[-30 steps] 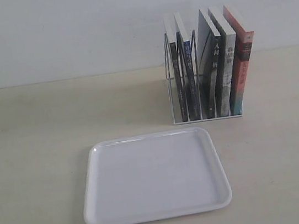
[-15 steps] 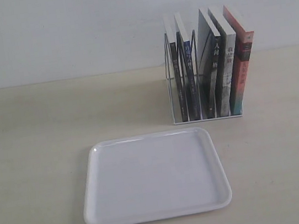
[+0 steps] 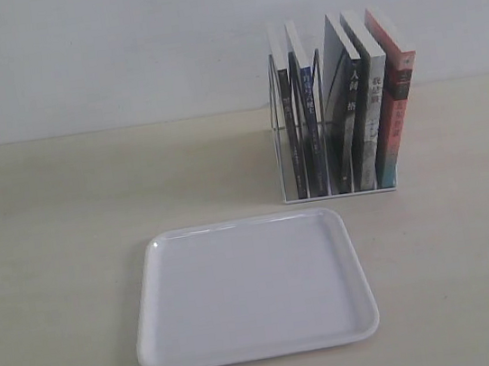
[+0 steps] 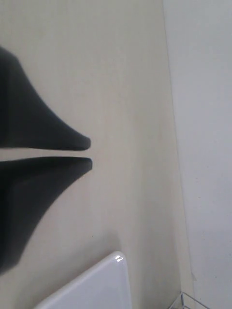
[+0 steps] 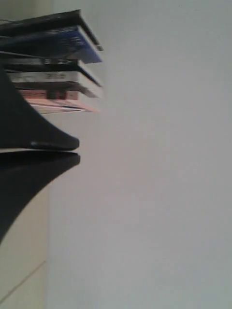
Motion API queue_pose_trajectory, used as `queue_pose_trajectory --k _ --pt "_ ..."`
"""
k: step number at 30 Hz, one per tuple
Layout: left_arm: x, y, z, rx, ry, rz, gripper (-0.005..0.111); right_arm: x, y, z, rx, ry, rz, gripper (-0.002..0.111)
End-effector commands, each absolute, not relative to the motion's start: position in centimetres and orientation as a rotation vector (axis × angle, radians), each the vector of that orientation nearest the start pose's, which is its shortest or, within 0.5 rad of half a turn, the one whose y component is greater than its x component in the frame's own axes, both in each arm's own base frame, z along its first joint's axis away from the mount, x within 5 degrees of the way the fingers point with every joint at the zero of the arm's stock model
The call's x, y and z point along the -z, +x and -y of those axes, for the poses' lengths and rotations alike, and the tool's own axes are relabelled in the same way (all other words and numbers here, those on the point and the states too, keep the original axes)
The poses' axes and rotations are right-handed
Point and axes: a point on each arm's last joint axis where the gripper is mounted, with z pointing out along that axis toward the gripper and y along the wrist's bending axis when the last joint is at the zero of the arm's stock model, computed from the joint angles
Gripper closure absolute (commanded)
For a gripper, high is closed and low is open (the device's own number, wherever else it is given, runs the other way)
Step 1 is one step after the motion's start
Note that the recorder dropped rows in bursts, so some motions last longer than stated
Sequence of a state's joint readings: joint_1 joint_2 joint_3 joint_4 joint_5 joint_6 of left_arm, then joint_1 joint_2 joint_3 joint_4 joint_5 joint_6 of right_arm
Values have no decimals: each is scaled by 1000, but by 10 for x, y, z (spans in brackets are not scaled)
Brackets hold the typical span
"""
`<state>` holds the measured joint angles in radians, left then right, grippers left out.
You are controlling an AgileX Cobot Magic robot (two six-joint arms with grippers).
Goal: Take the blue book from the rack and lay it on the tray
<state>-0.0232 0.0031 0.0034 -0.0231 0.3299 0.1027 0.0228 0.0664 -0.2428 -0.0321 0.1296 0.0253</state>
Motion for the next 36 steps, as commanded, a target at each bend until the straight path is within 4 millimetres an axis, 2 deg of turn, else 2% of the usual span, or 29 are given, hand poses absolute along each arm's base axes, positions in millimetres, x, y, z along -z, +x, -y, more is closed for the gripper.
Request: queue_pose_trajectory --k 1,5,21,25,28,30,35,36 --pt "-185 54 2 -35 97 -1795 102 -278 61 0 -20 2 -1625 108" --pt "-185 54 2 -35 97 -1795 102 -282 70 -1 -23 0 -1590 108" --pt "-185 54 2 -35 97 -1795 102 -296 69 -1 -40 7 -1434 108" --pt "-185 54 2 -35 97 -1795 102 -288 79 -1 -41 12 -1532 108" --pt "-185 54 2 -35 97 -1795 102 -276 106 -2 -86 75 -1750 108" --pt "-185 54 2 -35 97 -1795 102 -279 128 -2 -78 86 -1903 108" --pt "-185 54 2 -35 97 -1795 102 -316 180 -5 -132 139 -2050 108" --pt "-185 54 2 -35 97 -1795 102 -326 202 -7 -125 108 -2116 108"
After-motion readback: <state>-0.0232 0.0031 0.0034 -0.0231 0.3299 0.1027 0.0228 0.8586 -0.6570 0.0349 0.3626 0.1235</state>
